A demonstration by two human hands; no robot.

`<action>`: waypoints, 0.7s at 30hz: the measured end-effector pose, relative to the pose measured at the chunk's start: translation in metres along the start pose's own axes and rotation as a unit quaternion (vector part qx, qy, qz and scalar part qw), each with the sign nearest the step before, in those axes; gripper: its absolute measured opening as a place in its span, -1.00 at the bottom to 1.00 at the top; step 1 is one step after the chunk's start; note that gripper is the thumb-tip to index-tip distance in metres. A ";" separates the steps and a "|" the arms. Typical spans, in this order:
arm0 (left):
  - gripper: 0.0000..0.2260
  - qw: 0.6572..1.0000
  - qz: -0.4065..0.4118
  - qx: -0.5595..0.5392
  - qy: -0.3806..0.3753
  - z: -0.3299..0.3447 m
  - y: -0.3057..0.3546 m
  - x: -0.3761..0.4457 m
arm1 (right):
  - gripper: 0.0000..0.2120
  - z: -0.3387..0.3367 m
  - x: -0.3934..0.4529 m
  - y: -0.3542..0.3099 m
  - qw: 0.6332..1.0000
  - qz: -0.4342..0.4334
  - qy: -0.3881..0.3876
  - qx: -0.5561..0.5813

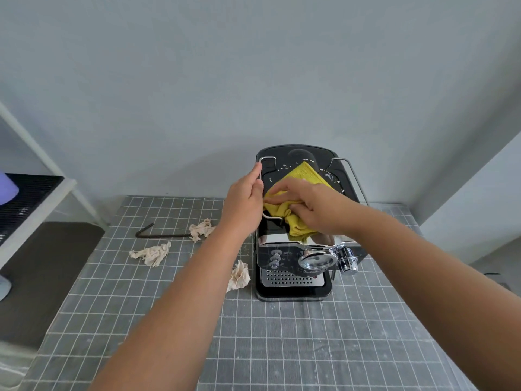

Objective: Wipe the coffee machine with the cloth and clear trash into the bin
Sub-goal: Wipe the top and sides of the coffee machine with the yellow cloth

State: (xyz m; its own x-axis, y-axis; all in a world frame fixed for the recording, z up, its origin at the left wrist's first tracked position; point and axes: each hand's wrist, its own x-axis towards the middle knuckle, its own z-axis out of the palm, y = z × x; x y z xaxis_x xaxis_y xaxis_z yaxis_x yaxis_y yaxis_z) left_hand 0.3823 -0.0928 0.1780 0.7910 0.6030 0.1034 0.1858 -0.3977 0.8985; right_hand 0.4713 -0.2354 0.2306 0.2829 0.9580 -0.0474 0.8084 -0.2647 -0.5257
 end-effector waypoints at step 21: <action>-0.63 0.999 0.026 -0.038 0.017 0.006 -0.008 0.005 | -0.56 0.009 0.030 0.012 0.985 0.058 0.020 -0.159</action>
State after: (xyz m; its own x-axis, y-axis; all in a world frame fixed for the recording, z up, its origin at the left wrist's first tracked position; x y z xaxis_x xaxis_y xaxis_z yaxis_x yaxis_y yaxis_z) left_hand 0.3878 -0.0907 0.1690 0.7776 0.6069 0.1644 0.0996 -0.3770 0.9208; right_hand 0.4848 -0.2088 0.2146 0.3975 0.9160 -0.0544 0.8888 -0.3990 -0.2256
